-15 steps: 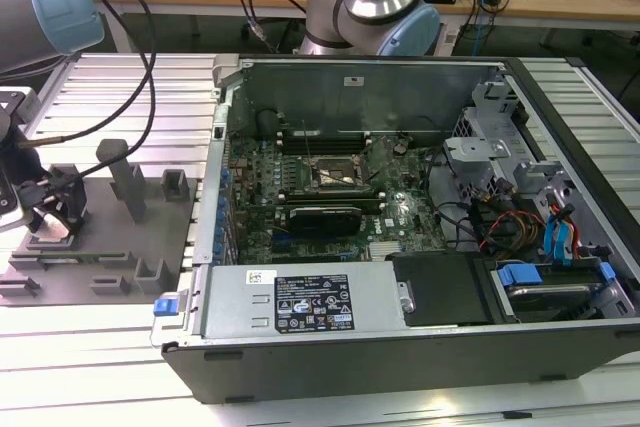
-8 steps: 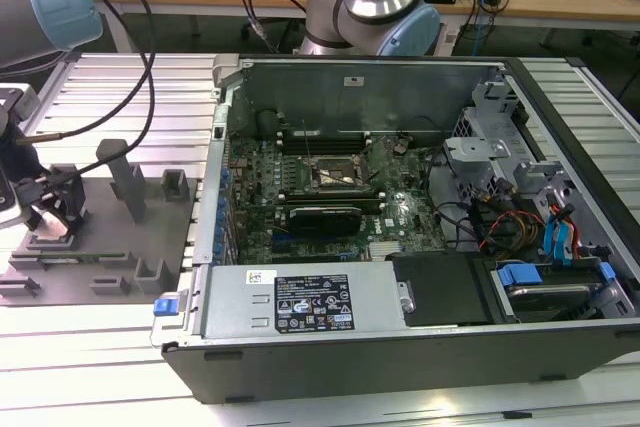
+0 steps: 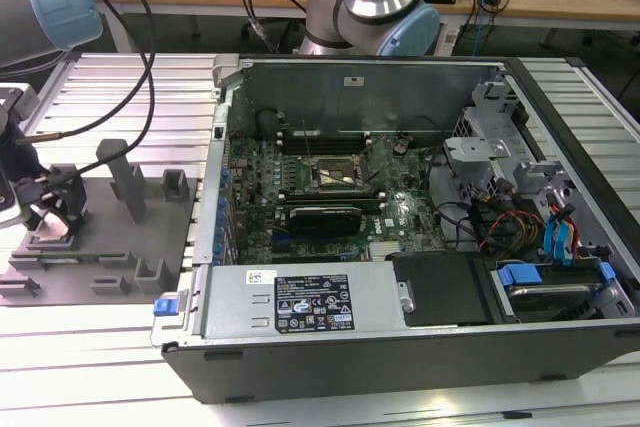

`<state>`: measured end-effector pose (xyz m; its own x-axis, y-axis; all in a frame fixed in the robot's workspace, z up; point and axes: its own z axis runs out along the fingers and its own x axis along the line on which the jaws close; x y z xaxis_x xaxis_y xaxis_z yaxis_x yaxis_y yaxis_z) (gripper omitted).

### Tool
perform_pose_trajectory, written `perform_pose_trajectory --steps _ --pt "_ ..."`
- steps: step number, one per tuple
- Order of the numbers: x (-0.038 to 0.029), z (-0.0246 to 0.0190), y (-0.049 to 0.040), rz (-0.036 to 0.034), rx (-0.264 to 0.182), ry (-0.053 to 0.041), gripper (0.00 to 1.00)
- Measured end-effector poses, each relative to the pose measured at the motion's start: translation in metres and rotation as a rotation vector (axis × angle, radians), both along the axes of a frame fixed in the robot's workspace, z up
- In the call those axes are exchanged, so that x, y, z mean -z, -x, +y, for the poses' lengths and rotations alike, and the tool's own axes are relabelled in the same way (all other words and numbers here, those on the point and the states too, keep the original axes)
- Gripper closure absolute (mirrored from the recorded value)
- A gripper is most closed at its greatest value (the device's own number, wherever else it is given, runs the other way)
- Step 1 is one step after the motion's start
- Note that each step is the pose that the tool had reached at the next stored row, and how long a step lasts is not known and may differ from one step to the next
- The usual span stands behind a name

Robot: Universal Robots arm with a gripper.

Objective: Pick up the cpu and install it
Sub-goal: 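Pick up the cpu and move it towards the insertion slot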

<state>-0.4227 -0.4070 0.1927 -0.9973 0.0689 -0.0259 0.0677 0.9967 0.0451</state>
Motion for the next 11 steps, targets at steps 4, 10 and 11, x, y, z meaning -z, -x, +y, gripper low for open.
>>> perform_pose_trajectory --steps 4,10,11 --pt "-0.0001 0.0000 0.0000 0.0000 0.000 0.0000 0.38" --pt "0.0013 0.0000 0.0000 -0.0002 0.000 -0.0020 0.38" --pt "0.0020 0.0000 0.0000 -0.0003 0.000 -0.0020 0.38"
